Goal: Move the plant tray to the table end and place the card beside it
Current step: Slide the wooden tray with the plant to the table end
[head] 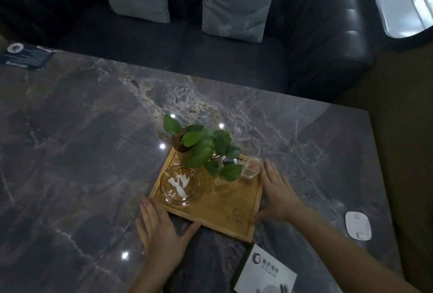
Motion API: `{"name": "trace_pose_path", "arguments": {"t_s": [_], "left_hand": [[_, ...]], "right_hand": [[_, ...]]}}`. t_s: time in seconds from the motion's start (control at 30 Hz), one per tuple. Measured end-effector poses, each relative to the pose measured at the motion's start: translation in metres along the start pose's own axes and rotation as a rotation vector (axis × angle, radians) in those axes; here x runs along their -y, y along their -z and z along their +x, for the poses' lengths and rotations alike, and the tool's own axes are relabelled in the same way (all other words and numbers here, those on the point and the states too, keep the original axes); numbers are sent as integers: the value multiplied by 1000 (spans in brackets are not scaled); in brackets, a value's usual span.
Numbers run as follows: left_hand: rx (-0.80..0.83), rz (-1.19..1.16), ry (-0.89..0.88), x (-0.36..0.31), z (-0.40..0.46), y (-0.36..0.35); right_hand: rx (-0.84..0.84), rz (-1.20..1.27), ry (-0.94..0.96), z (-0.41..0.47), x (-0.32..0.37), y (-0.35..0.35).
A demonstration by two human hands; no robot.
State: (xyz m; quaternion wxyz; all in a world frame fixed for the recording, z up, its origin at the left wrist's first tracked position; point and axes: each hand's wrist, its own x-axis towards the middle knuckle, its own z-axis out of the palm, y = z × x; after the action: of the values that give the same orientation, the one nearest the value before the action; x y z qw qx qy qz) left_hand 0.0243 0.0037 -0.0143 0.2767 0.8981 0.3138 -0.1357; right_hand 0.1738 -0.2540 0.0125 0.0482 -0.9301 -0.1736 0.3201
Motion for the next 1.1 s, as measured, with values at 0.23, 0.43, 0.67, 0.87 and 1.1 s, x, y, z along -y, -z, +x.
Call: {"name": "trace_pose_path", "arguments": {"t_s": [0.23, 0.43, 0.67, 0.87, 1.1], "left_hand": [[14, -83, 27, -7, 1, -3], [-4, -99, -12, -7, 3, -13], [-9, -106, -29, -9, 11, -16], [24, -92, -47, -16, 22, -16], [55, -132, -84, -35, 38, -12]], "right_hand": [[8, 20, -26, 2, 0, -4], [5, 2, -48, 2, 0, -4], [-16, 37, -72, 3, -2, -3], [-27, 65, -99, 7, -7, -1], [-25, 101, -131, 13, -19, 6]]}}
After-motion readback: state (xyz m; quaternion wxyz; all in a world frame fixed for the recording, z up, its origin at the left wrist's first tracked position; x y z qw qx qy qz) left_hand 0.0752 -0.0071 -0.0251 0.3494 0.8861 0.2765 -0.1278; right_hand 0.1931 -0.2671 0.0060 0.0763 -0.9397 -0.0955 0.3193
